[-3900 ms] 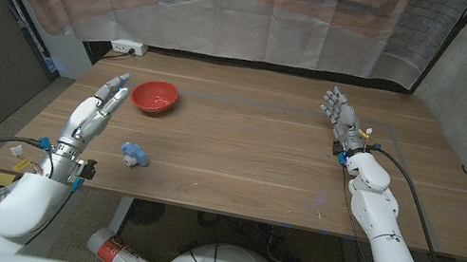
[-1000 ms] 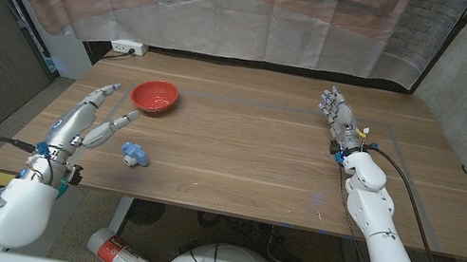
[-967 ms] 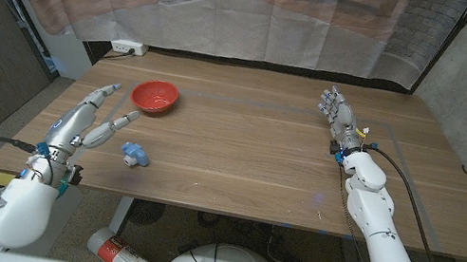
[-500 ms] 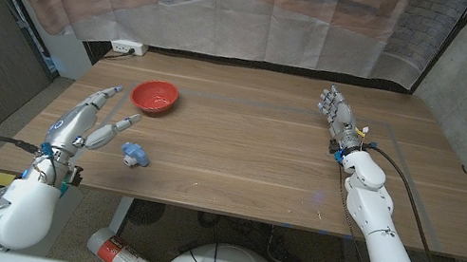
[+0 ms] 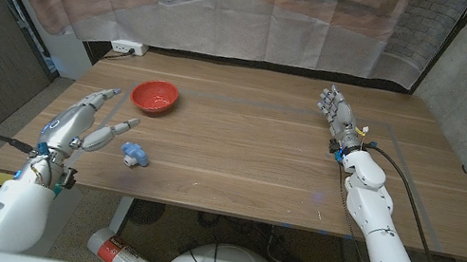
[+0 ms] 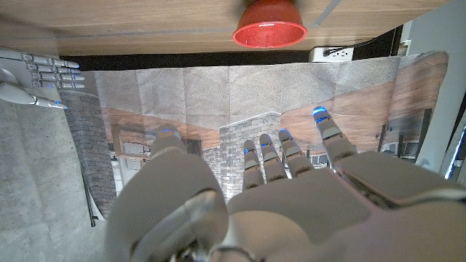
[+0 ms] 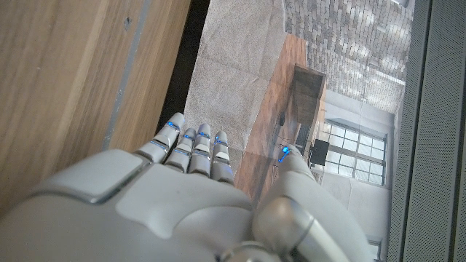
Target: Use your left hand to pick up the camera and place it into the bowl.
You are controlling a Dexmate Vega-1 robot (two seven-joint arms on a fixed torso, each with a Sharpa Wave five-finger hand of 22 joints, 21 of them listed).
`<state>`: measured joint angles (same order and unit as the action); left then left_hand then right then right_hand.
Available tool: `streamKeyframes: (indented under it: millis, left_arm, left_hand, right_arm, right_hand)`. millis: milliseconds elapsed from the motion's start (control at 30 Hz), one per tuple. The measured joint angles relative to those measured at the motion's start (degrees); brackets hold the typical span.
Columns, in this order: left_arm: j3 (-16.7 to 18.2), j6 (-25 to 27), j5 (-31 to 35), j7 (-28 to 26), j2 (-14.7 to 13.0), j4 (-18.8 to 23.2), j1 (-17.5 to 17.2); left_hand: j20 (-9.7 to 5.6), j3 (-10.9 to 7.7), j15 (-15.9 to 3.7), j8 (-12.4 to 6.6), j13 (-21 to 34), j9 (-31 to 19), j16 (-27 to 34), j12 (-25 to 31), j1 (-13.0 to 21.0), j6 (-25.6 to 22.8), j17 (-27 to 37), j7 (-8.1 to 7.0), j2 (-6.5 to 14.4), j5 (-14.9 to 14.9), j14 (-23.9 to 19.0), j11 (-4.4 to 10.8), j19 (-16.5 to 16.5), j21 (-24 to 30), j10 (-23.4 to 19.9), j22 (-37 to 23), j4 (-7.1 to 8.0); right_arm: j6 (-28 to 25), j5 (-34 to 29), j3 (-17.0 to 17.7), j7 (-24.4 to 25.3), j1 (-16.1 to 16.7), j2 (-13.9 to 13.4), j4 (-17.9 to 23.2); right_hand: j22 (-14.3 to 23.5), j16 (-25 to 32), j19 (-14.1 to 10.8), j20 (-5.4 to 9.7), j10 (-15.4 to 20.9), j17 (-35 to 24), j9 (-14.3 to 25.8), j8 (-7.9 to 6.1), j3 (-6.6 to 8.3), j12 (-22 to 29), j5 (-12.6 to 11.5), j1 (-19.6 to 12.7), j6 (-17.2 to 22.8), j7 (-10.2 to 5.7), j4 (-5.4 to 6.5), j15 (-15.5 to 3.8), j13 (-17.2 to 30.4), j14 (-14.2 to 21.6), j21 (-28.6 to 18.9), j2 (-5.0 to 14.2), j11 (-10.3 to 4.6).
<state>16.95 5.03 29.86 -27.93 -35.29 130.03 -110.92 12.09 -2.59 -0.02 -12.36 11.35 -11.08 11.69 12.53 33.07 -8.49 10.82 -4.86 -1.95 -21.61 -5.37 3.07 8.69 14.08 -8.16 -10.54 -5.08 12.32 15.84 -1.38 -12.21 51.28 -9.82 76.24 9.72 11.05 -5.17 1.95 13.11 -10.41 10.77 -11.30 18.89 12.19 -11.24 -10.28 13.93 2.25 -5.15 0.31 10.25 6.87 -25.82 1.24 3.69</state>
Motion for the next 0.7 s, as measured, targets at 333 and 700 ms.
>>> streamKeyframes:
  millis: [333,700]
  left_arm:
    - [0.3,2.7,0.9,1.4,0.1,0.7,-0.2]
    - [-1.0,5.8,2.0,2.1,-0.8,0.7,0.4]
  left_hand:
    - [-0.15,0.23,0.21,0.00,0.3,0.0,0.0,0.0,0.5,0.2,0.0,-0.41,-0.5,0.0,0.2,0.23,0.6,0.0,0.2,0.0,-0.23]
    - [0.08,0.48,0.81,0.00,0.3,0.0,0.0,0.0,0.8,0.3,0.0,-0.48,-0.8,0.0,0.3,0.01,0.9,0.0,0.5,0.0,-0.46]
  right_arm:
    - [0.0,-0.1,-0.1,0.1,0.1,0.0,0.3]
    - [-0.4,-0.3,-0.1,0.6,0.7,-0.1,1.5]
  right_hand:
    - [0.0,0.0,0.0,0.00,0.0,0.0,0.0,0.00,0.00,0.0,0.0,0.0,0.2,-0.21,0.00,0.00,0.0,0.0,0.4,0.00,0.00]
    - [0.0,0.0,0.0,0.00,0.0,0.0,0.0,0.00,0.00,0.0,0.0,0.0,0.2,-0.21,0.01,0.00,0.0,0.0,0.9,0.00,0.00]
